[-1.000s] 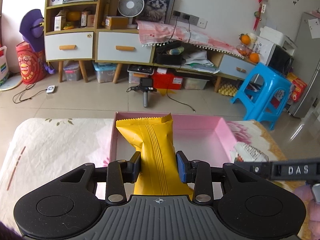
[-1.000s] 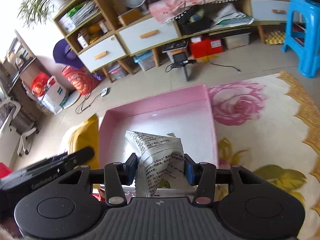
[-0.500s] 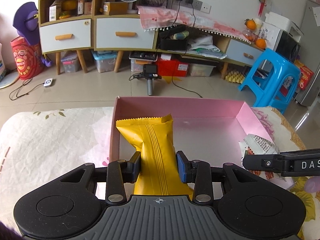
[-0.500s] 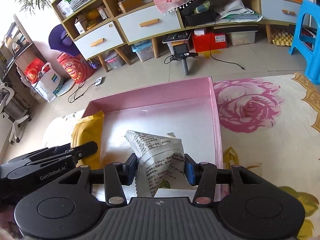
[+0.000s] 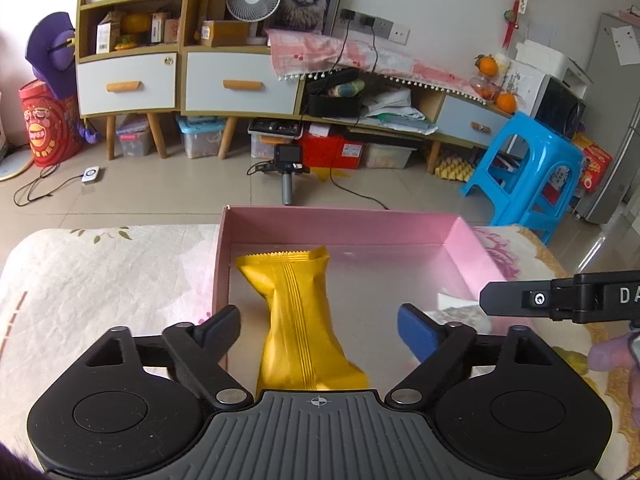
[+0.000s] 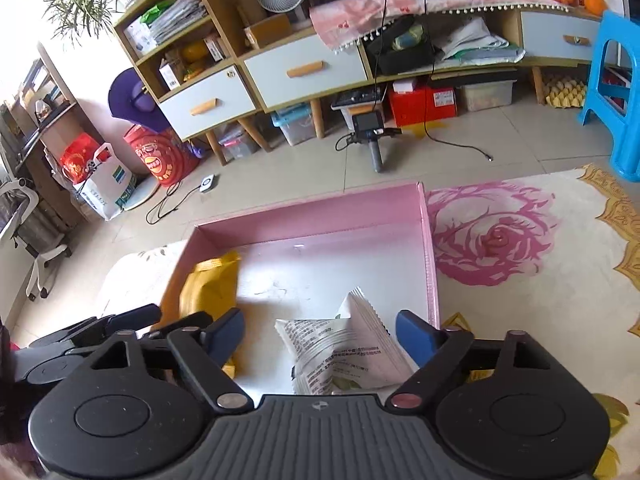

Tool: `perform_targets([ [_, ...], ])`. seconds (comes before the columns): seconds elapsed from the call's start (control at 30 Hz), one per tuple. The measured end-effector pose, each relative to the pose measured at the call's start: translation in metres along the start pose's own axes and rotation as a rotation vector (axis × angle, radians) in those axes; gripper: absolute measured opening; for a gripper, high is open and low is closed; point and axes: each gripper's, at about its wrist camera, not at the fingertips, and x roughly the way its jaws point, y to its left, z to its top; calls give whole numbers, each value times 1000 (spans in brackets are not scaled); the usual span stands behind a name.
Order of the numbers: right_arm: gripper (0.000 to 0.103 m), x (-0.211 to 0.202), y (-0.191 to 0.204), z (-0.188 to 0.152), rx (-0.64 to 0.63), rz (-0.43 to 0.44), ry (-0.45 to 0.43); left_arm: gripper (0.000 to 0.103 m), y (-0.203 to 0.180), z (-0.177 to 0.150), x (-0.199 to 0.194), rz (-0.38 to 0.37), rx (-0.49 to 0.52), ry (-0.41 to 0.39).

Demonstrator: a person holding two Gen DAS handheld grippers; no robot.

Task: Organize snacks
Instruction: 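Carry both snacks into the pink box and open both grippers, then withdraw both open grippers from the box back to the snack pile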

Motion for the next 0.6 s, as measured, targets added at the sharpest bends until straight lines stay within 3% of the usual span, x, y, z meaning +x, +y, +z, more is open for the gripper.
perform_targets([
  [0.33, 93, -53, 18, -14, -80, -63, -75, 99, -5, -16, -63, 24, -5, 11],
  [0.6, 95, -86, 37, -46, -160, -93, -136, 101, -9, -46, -104, 73, -2, 55],
])
